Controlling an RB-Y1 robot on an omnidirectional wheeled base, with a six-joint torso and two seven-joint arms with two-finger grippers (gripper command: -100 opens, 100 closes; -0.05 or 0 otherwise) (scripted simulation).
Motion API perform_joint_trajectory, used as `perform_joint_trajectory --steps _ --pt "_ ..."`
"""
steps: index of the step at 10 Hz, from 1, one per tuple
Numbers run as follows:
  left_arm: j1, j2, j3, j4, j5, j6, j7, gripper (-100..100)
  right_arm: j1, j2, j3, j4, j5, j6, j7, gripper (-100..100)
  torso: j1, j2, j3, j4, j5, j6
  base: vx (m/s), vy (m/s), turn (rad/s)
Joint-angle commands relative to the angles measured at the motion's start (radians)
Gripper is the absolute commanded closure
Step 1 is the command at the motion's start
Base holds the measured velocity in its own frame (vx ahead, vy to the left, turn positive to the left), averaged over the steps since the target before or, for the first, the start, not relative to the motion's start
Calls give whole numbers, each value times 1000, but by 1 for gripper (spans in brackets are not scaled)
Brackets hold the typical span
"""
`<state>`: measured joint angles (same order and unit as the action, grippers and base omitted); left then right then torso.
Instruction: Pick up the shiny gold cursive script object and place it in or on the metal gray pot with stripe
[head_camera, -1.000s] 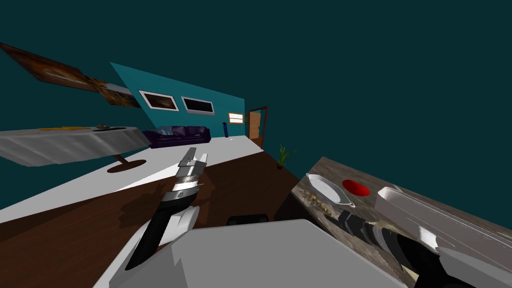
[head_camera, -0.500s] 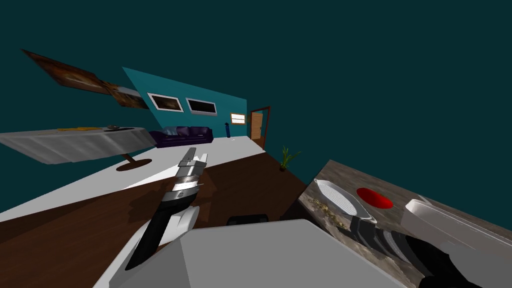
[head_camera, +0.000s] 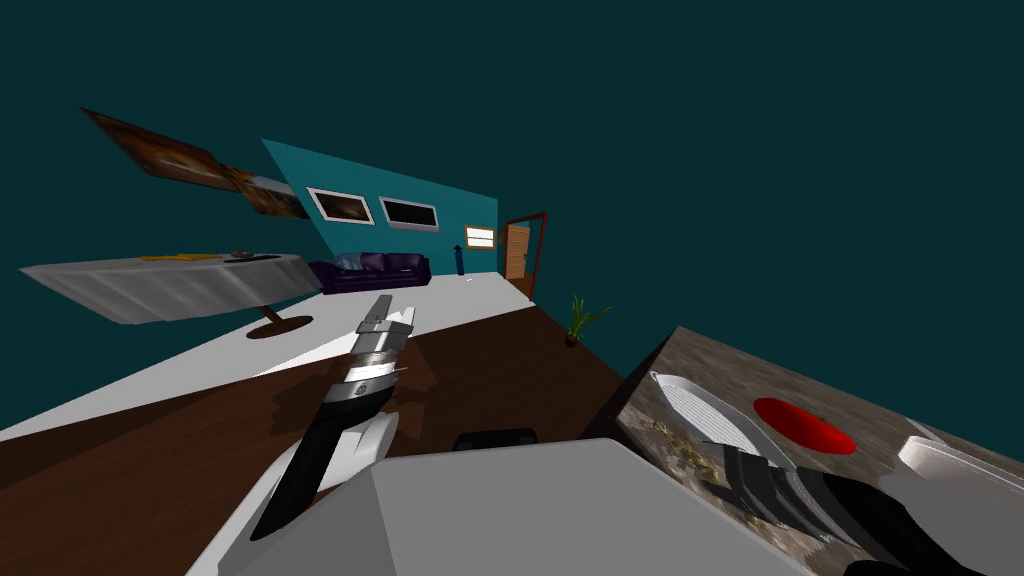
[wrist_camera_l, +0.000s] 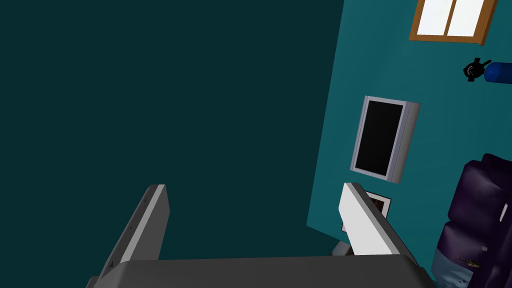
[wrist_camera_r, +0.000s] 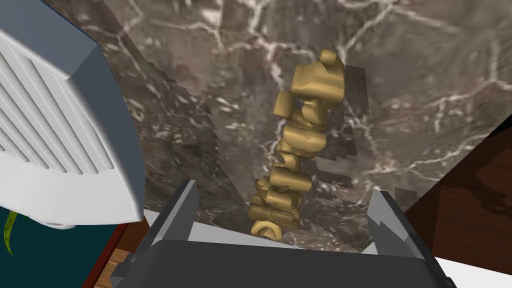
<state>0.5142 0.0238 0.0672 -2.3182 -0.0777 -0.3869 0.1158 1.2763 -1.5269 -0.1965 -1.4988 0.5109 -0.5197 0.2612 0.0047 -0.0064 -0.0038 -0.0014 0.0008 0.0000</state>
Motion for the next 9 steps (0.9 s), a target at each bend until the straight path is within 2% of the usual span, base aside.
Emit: perform_joint_trajectory --steps 1,4,5,6,7,9 --pt "0 0 0 0 0 0 0 0 33 -47 7 4 11 12 2 -100 0 0 0 0 0 0 93 56 65" --pt "0 0 0 0 0 0 0 0 64 -101 22 17 25 19 9 -100 -1 1 0 0 0 0 76 41 33" --pt "0 0 0 0 0 0 0 0 53 -92 23 18 22 15 8 -100 -1 2 1 0 0 0 26 15 4" --pt "0 0 0 0 0 0 0 0 55 -94 23 18 22 16 8 0 -2 4 2 1 0 1 6 3 0" --pt "0 0 0 0 0 0 0 0 39 -65 52 11 31 34 18 -100 -3 6 3 1 -1 1 24 -10 89" --pt "0 0 0 0 0 0 0 0 18 -27 92 2 42 59 32 -100 -5 5 3 1 -1 1 45 -34 93"
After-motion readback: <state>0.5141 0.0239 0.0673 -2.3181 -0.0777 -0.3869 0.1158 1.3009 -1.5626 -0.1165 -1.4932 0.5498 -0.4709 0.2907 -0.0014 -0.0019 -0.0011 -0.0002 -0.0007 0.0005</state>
